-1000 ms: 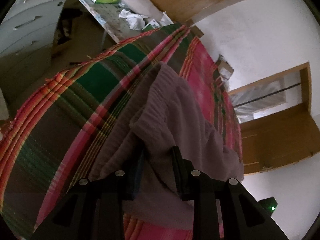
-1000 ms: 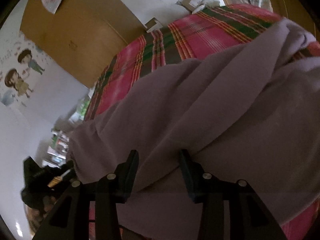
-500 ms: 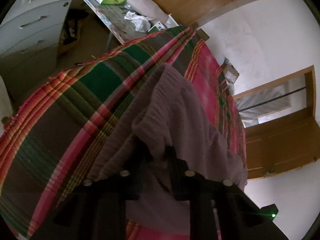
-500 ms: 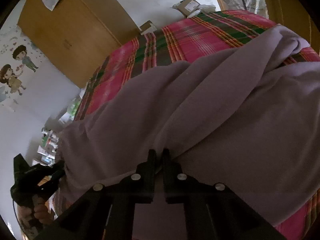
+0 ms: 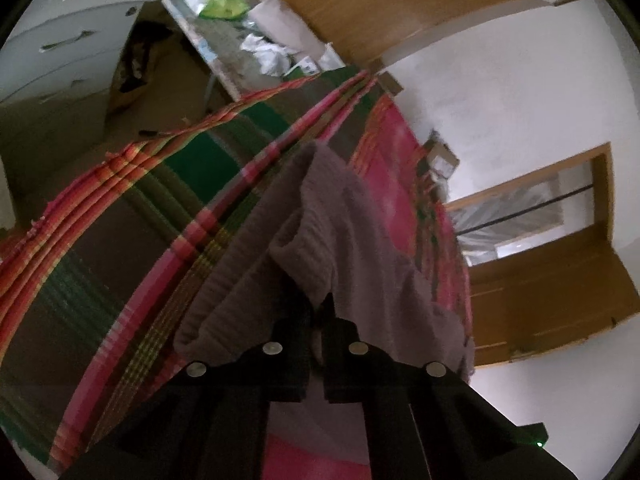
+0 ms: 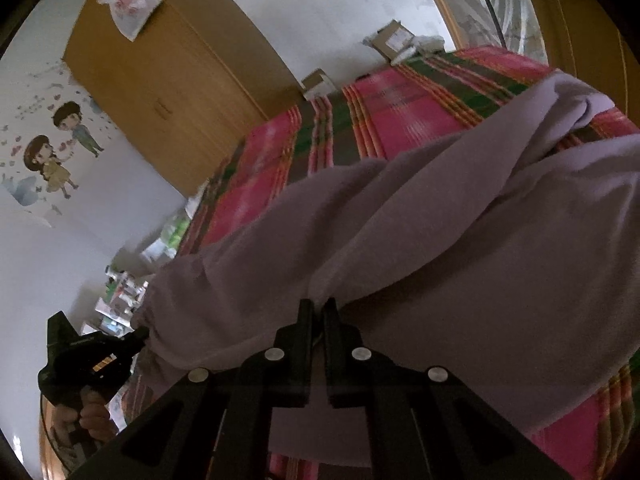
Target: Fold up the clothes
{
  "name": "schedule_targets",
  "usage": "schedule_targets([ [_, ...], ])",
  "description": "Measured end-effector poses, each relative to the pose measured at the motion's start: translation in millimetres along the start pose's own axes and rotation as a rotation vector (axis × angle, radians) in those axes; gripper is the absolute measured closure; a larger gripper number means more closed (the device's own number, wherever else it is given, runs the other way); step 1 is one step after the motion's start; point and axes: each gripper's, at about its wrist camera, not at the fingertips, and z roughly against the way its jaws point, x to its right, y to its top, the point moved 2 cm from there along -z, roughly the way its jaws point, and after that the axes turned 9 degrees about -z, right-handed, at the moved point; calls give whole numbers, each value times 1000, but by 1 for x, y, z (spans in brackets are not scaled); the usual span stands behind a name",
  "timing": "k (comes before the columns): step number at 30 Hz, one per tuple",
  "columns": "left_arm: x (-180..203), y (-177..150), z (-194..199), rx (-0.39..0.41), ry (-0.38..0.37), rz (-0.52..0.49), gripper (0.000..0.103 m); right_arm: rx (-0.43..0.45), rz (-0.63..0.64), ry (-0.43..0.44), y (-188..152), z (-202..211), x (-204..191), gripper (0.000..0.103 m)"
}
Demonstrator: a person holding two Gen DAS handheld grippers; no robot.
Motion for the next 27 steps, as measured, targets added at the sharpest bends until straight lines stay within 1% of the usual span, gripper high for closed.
schedule_targets([
  [6,11,-1,12,26,-31,-30,99,35,14,32,2,18,-3,98],
  [13,13,-5,24,48,-32,-46,100,30,19,48,-2,30,-5,98],
  [17,5,-11,22,31,-22,-49,100,0,20,31,-10,26,1,98],
  [23,-17,-21,13,-2,24,-11,100,-59,-2,-8,-22,12,17,99],
  [27,-23,-23,14,3,38,0,100,-79,-2,-33,-27,6,22,99],
])
